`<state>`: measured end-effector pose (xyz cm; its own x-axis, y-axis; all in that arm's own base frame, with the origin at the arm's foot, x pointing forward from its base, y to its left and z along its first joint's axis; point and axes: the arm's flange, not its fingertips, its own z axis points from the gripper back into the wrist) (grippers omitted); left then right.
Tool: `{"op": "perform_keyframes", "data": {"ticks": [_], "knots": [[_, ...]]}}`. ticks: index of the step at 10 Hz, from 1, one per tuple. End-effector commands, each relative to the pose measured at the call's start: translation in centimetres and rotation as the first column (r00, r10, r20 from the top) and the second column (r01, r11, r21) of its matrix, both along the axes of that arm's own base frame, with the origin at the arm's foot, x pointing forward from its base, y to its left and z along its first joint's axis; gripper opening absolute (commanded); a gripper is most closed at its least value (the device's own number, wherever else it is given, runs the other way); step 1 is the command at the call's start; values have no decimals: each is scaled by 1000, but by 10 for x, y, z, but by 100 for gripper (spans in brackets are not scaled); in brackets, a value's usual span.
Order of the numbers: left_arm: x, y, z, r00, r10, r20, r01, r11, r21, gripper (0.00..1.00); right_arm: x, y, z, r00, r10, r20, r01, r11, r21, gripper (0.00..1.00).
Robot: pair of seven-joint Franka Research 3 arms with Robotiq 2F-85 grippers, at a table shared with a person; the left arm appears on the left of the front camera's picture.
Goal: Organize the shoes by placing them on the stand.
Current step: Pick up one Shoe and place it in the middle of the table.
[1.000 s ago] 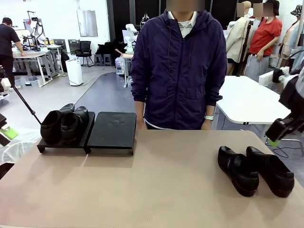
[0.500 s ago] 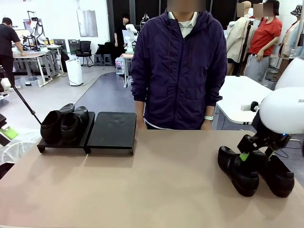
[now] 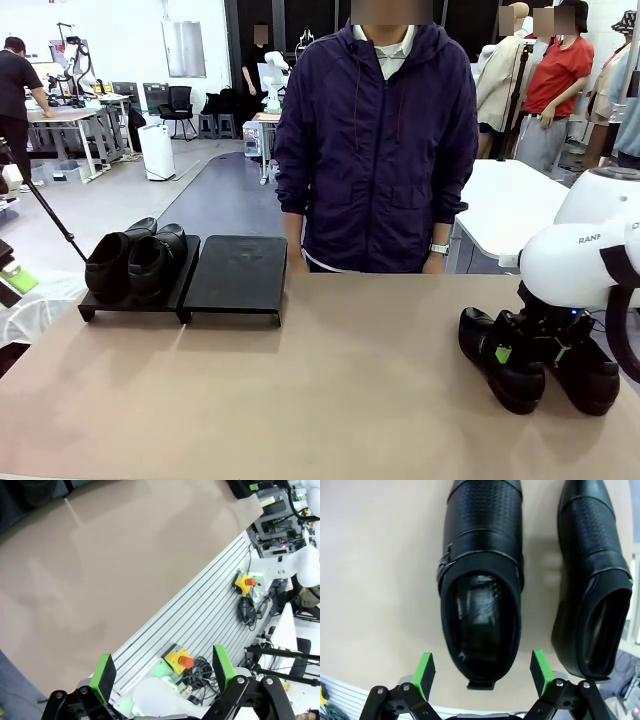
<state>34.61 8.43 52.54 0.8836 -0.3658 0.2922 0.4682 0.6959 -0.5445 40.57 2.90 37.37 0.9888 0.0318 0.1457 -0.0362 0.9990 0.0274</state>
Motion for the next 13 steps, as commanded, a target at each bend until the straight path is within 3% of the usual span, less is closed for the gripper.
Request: {"op": "perform_keyframes", "data": {"ticks": [1,4,8,9,10,11,13], "knots": [[-2,2,2,1000,2,-12,-2,1000,4,100,-25,-9,-21,994,-95,48,95,995,11,100],[-2,2,2,1000,2,-12,-2,1000,4,100,-18,-23,-33,983,-171,67,170,985,12,100],[-2,2,2,1000,2,-12,-2,1000,4,100,-14,-22,-43,981,-189,48,190,981,-27,100],[-2,2,2,1000,2,-12,-2,1000,4,100,-13,-22,-46,978,-206,38,207,978,-17,92],[-2,2,2,1000,2,-12,-2,1000,4,100,-13,-23,-46,978,-203,37,204,979,-11,36],[-2,2,2,1000,2,-12,-2,1000,4,100,-13,-22,-46,978,-205,41,206,979,-12,0],[-2,2,2,1000,2,-12,-2,1000,4,100,-13,-21,-46,979,-198,57,199,980,-13,0]]}}
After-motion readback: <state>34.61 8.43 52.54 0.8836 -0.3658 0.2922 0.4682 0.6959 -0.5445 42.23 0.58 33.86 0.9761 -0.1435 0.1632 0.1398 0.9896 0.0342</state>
